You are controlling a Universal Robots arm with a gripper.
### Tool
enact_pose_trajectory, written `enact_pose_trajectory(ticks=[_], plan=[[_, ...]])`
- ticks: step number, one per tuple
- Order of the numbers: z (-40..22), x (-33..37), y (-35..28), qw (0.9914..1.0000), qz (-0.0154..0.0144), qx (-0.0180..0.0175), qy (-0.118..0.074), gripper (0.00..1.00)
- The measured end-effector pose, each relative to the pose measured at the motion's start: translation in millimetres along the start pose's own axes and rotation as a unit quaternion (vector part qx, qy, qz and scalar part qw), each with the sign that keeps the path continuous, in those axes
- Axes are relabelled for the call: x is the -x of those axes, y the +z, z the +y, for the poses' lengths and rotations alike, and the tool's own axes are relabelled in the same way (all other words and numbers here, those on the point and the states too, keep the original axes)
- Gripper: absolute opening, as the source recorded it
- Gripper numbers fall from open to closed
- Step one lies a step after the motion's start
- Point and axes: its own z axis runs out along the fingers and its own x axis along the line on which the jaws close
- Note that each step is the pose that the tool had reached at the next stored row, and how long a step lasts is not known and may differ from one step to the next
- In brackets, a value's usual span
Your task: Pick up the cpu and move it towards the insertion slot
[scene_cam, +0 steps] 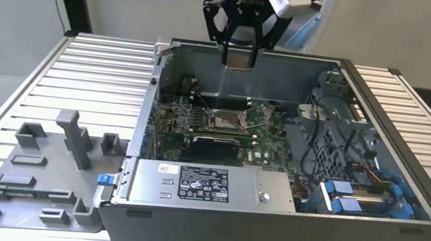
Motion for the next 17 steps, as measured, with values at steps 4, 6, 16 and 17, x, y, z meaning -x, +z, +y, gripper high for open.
enact_pose_trajectory(ticks=[4,6,16,17], plan=[[16.2,-0.1,0.9,1.0,0.0027,0.0,0.0,0.0],[21.0,0.0,1.8,1.0,0.0028,0.0,0.0,0.0],[33.9,5.3,5.3,0.99999,0.0027,0.0001,-0.002,0.0],[34.9,6.0,5.4,0.99999,0.0028,0.0001,-0.002,0.0]])
